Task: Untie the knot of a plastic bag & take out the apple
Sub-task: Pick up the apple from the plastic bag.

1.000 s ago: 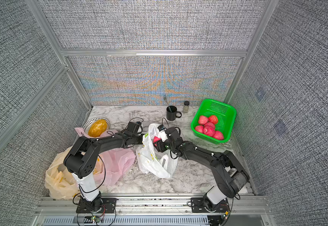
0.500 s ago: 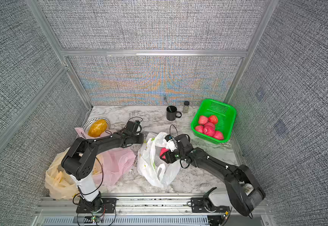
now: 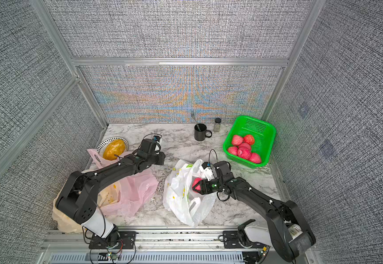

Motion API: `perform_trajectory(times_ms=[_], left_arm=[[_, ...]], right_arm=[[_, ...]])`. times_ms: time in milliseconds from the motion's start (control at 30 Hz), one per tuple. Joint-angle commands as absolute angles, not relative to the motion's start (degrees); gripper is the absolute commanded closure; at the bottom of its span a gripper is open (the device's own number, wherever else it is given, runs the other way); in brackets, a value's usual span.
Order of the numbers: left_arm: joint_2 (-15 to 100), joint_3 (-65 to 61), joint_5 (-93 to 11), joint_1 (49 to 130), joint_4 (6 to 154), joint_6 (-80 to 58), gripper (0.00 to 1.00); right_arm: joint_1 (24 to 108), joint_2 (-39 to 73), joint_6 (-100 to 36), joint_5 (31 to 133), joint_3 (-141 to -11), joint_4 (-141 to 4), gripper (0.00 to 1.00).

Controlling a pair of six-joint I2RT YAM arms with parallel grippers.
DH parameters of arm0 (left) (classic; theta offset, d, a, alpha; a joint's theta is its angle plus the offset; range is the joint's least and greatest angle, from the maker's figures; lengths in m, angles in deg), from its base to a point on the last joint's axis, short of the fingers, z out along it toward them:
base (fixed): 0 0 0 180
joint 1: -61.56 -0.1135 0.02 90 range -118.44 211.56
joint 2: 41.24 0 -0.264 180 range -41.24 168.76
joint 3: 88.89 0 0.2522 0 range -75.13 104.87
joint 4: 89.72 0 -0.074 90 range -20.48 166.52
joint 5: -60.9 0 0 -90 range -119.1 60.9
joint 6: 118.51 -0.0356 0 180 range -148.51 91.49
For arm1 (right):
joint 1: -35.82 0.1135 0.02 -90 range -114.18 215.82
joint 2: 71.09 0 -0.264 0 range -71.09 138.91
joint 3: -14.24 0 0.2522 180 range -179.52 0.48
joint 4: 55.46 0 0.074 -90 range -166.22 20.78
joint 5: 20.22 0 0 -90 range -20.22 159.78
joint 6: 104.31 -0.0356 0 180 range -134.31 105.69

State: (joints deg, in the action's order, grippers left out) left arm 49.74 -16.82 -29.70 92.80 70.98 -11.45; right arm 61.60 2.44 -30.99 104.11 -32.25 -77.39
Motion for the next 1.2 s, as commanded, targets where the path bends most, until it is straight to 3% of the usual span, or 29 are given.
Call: perform_trajectory(times_ms=[0,300,700,900,1167], left_arm=[[45.3,-17.4,-32.5,95.4,72.1,-15.2,0.63],[38.9,-15.6,-43.4,107.5,69.8,-15.8,0.59],[47.9,-5.3,-50.6,120.7,62.4,-20.4,0.53],[56.6,-1.2,-50.2,121.6,56.1,-20.3,0.54],[62.6,-3.0,-39.3,118.7,51.2,-17.9,0.58]], right_arm=[[61.3,5.3,-33.9,102.5,-32.5,-76.6,0.51],[61.3,8.0,-36.7,94.0,-32.8,-75.0,0.46],[61.8,9.0,-37.9,88.6,-32.0,-75.3,0.44],[61.8,8.1,-38.0,87.4,-32.0,-75.5,0.44],[60.2,6.4,-37.2,86.2,-31.7,-76.8,0.43]])
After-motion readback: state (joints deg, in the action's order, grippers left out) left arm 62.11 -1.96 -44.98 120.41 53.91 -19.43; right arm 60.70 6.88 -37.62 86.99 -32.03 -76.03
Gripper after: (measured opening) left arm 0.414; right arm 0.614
